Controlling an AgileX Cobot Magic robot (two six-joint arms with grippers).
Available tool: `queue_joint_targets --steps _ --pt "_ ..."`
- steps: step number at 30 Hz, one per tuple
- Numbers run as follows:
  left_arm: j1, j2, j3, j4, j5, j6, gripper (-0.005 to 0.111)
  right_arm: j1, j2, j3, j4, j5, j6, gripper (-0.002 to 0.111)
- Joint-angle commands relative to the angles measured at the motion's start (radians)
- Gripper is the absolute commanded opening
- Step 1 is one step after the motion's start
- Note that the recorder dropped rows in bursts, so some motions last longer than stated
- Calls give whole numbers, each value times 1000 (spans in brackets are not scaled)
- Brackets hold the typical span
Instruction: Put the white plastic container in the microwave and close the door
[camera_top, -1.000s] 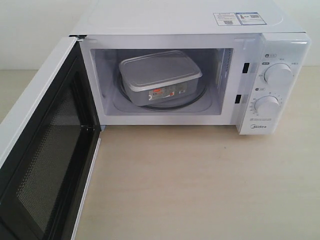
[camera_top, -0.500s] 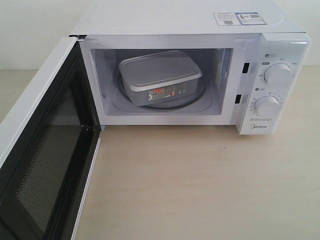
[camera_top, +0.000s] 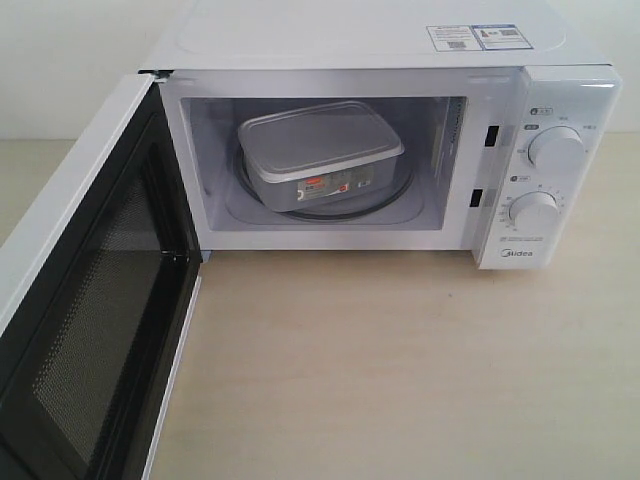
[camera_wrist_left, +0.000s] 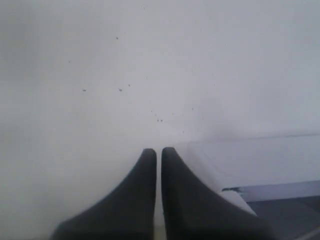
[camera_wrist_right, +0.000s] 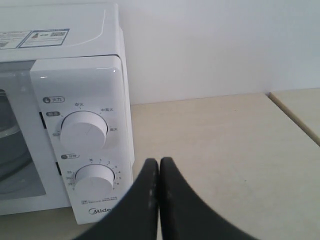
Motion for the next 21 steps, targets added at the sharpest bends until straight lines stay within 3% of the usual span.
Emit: queue_joint_targets --steps 1,9,21 --pt "1 111 -101 -1 97 22 4 -3 -6 3 -4 -2 -2 0" --pt "1 136 -108 -1 -21 22 4 -3 -6 3 -4 -2 -2 0" --pt "1 136 -108 -1 36 22 4 -3 -6 3 -6 -2 -2 0"
